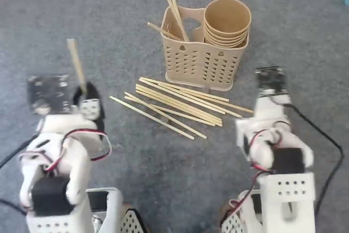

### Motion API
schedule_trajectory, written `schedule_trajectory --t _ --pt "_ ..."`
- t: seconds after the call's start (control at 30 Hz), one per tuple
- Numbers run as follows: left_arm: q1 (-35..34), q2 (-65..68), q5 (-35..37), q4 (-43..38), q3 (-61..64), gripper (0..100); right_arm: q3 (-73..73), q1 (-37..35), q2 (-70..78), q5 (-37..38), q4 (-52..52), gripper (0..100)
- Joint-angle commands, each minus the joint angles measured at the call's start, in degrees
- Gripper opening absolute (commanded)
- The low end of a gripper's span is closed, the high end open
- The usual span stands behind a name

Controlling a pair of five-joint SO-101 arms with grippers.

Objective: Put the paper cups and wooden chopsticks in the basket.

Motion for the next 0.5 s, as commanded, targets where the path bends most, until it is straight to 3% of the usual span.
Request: schedule_trajectory --t 0.0,0.2,0.47 --pt "-9.23 -3.25 4.22 -8.53 5.23 1 -2.99 -8.92 -0.22 0.88 -4.26 11.2" --pt "-22.07 -5.45 9.41 -18.55 15.78 1 -3.08 -18.95 2.95 0.88 -11.65 11.2" --pt "-27.16 -5.36 12.57 -22.77 19.56 1 -9.58 -25.54 25.54 -1.23 -20.44 11.2"
